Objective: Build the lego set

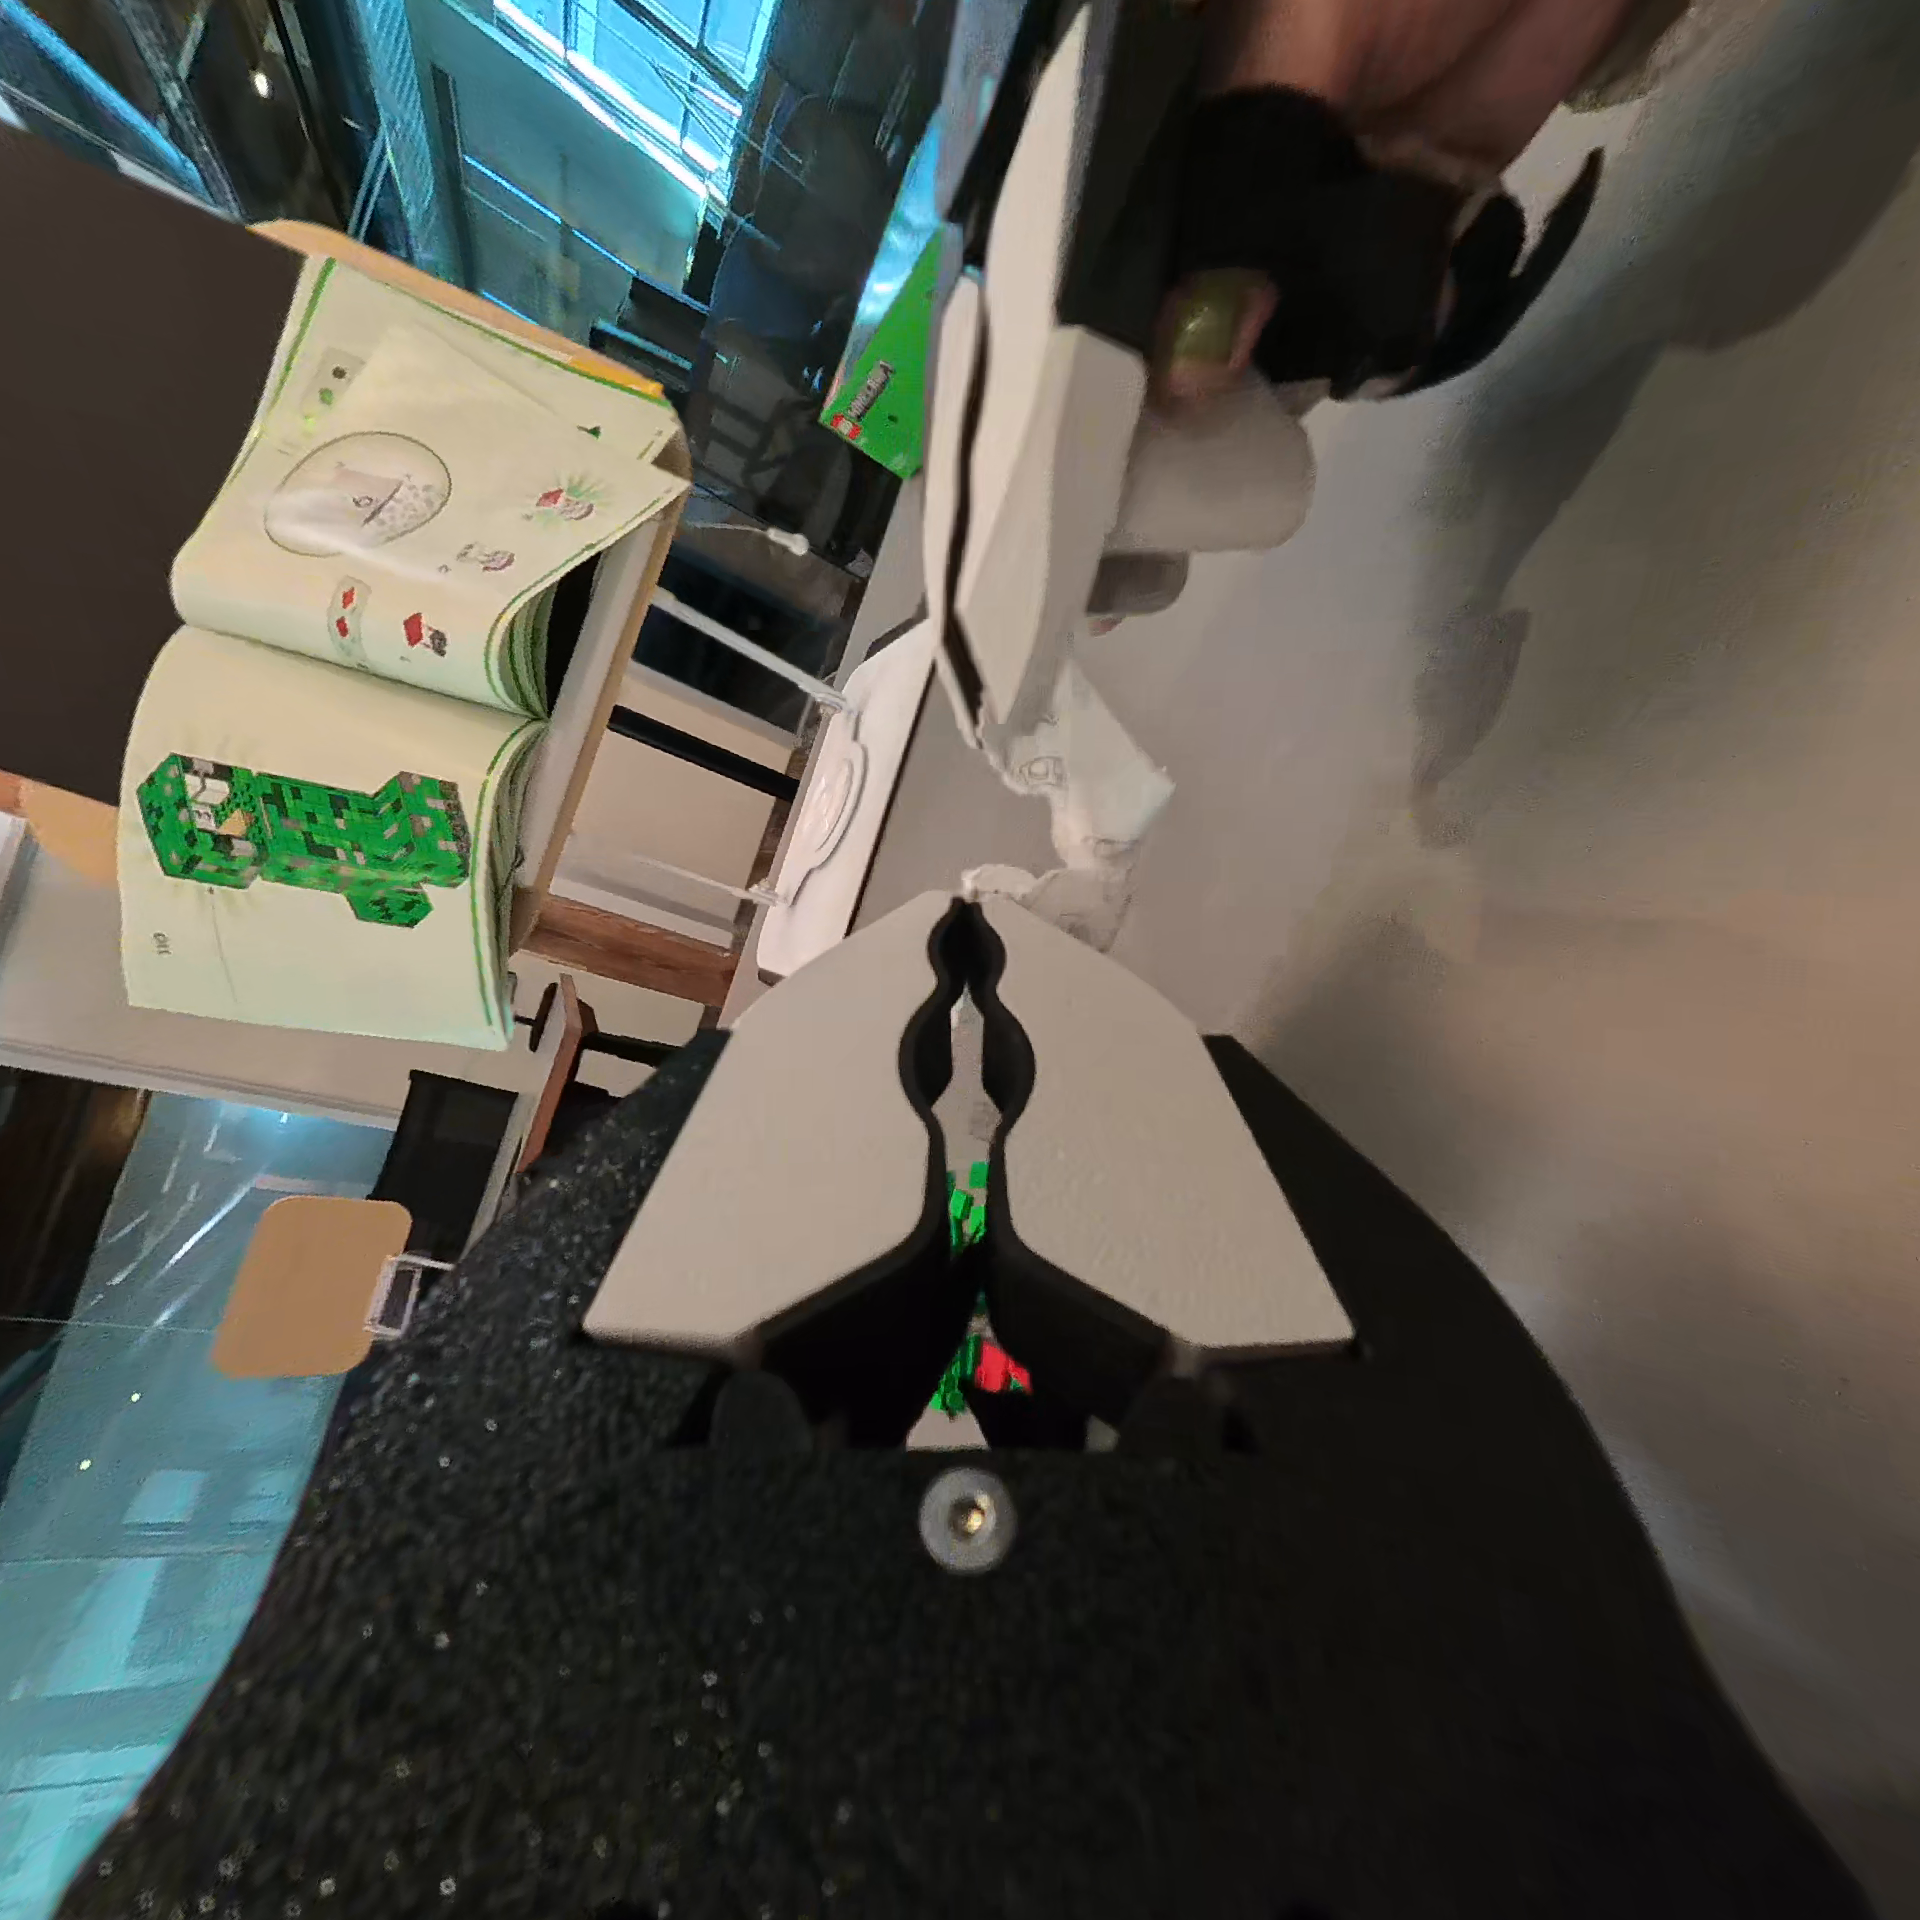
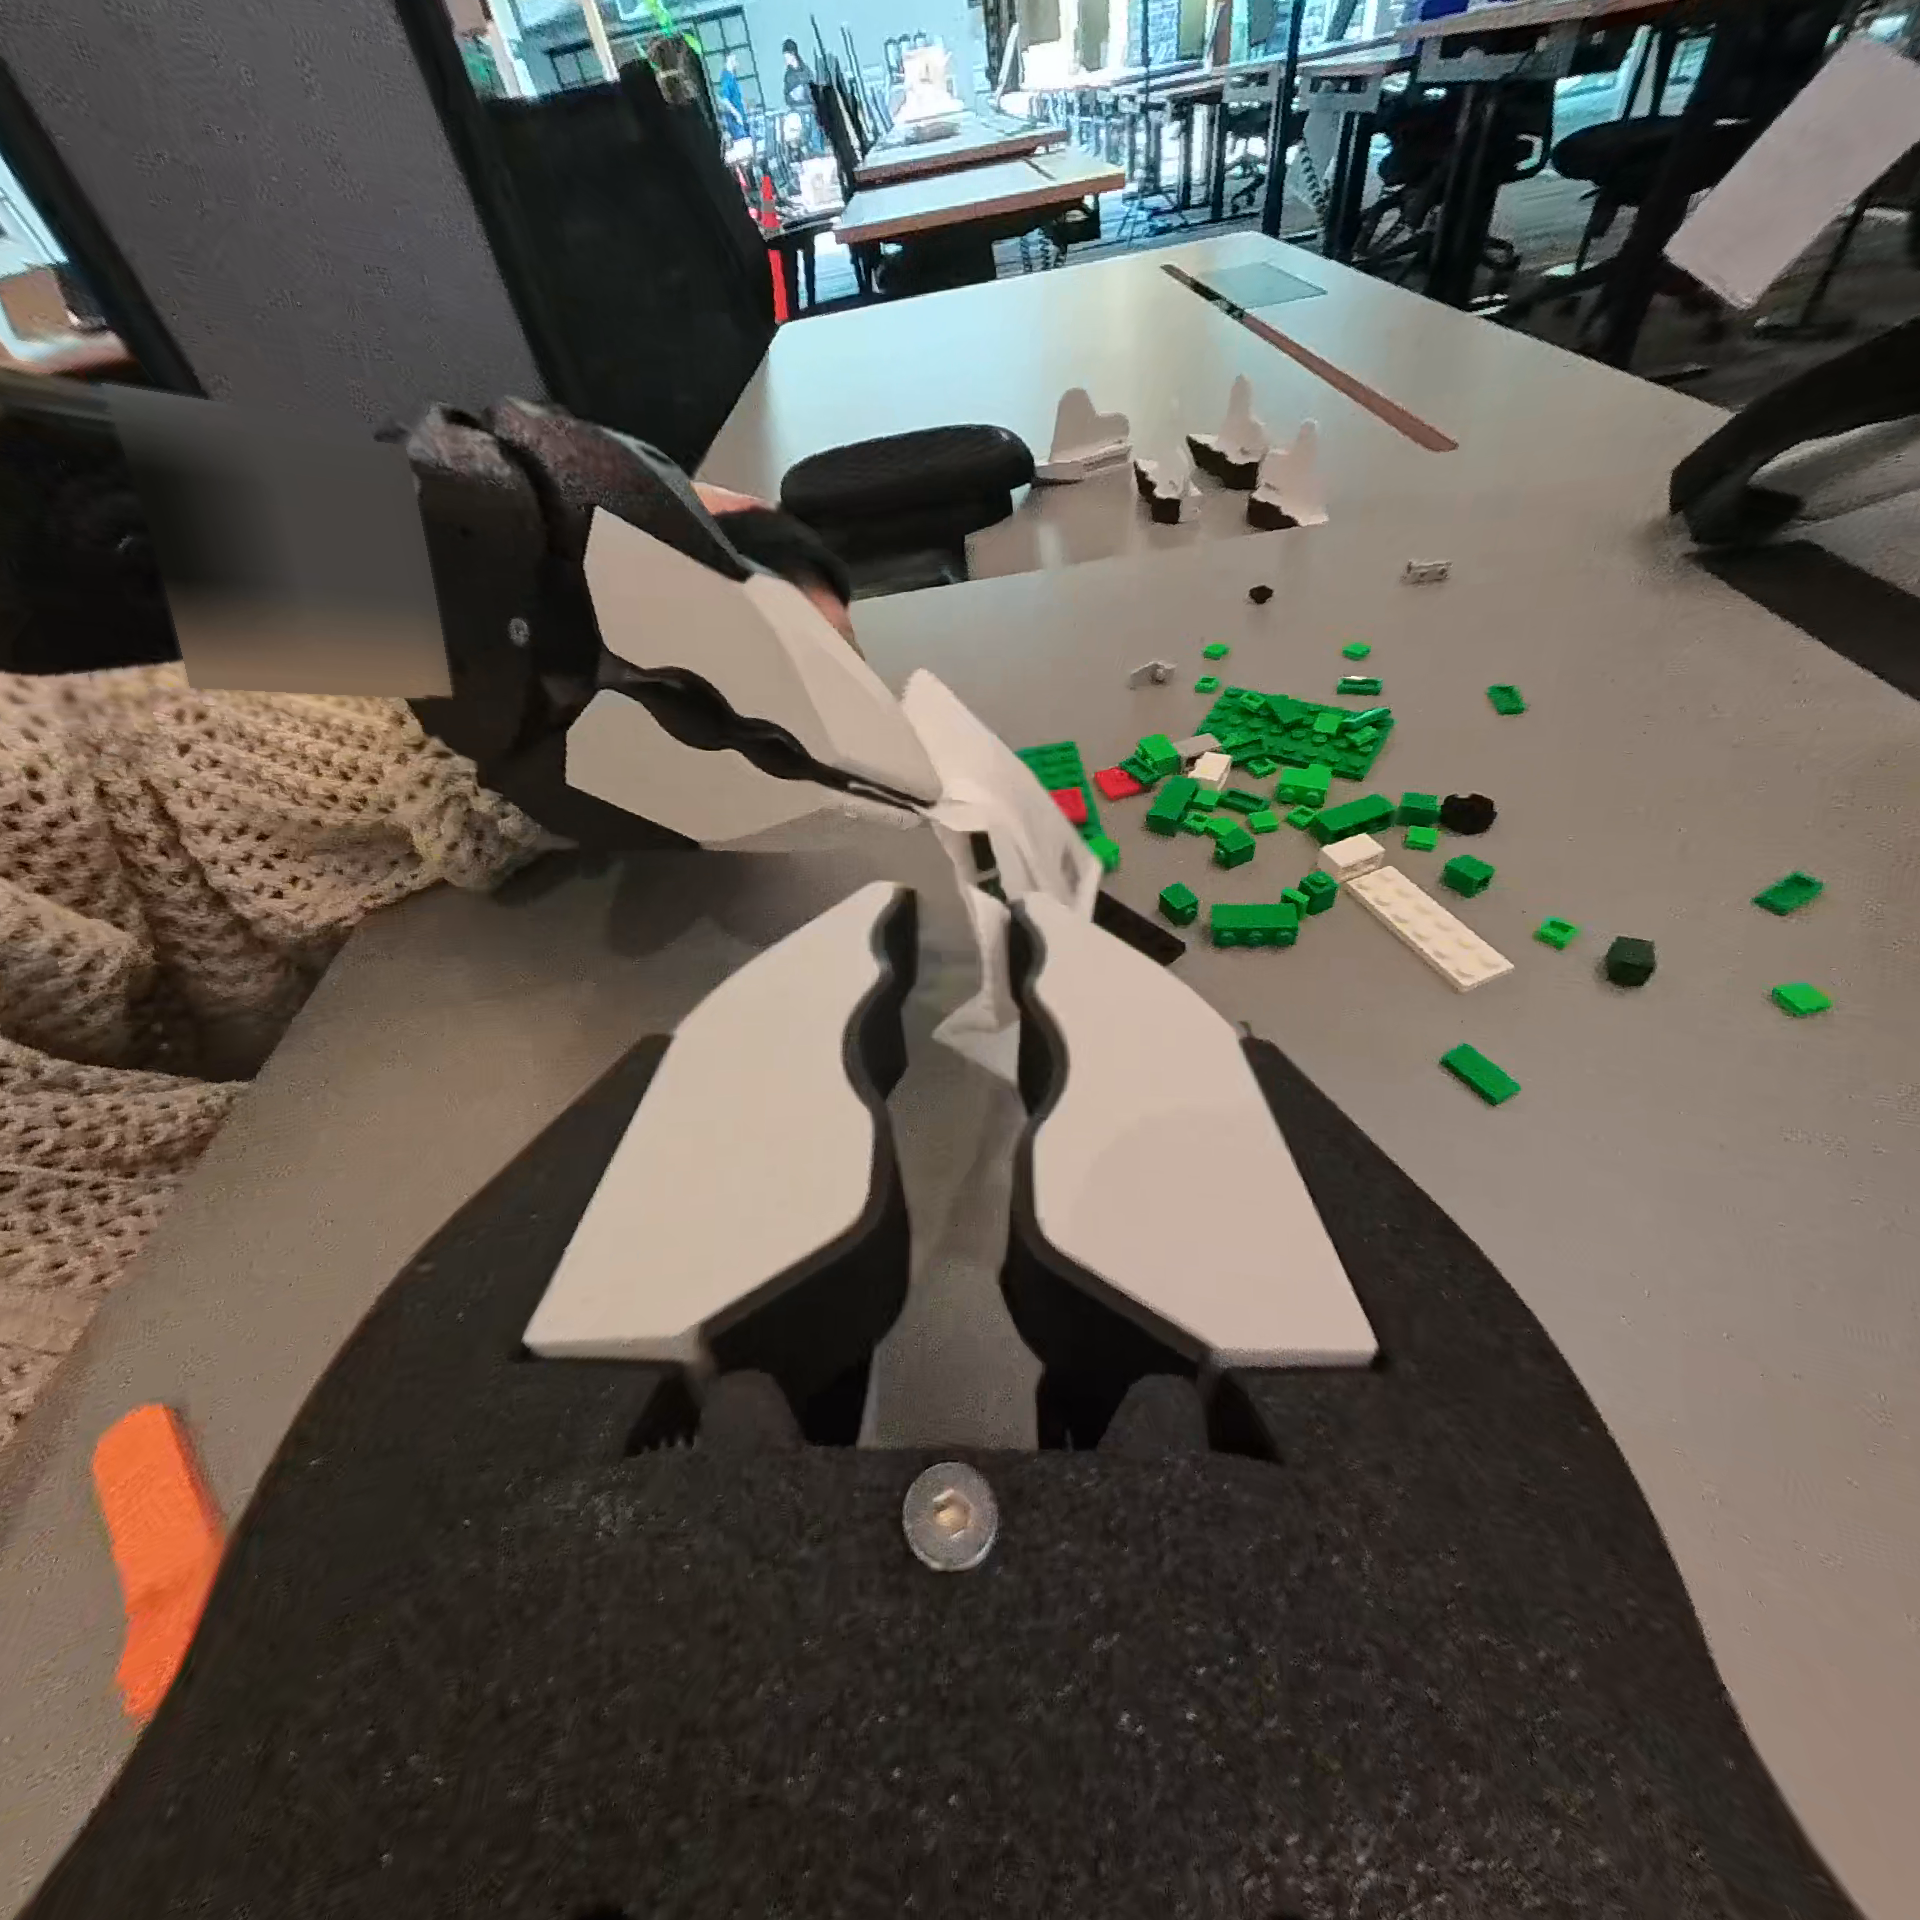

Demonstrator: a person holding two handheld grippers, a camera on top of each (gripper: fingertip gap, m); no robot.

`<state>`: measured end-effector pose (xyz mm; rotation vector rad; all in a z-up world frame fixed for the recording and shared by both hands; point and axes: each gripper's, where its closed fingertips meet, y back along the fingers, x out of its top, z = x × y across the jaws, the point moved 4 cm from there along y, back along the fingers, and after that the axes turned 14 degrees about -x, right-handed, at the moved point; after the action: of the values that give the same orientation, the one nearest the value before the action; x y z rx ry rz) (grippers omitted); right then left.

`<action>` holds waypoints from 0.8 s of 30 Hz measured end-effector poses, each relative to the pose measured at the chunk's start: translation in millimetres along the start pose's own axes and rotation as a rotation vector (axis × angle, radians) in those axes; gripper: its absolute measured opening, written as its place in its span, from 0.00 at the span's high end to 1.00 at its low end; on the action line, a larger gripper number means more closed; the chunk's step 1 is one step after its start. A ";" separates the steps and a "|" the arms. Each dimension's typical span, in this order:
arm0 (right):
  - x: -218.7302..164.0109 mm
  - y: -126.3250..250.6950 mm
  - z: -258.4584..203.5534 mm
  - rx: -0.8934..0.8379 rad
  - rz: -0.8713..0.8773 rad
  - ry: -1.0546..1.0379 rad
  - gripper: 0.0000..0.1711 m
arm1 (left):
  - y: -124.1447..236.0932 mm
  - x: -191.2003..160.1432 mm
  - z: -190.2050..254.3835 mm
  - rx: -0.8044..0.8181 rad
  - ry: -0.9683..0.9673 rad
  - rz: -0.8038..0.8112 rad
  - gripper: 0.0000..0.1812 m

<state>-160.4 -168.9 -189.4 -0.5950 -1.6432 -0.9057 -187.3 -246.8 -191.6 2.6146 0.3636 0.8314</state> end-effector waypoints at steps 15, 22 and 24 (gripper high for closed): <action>24.0 -5.1 22.5 0.664 0.051 -1.156 0.73 | 66.6 32.7 -56.9 0.152 -0.065 0.277 1.00; 27.1 -26.5 -11.7 0.916 -0.270 -1.159 0.81 | 59.6 35.8 -17.3 0.023 -0.328 0.239 1.00; 28.1 -36.2 -8.9 0.892 -0.272 -1.123 0.95 | 58.4 28.6 -15.2 0.035 -0.332 0.227 1.00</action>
<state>-190.6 -199.2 -170.7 -0.2126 -2.9069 0.1708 -166.1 -285.1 -141.1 2.7971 -0.0110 0.4446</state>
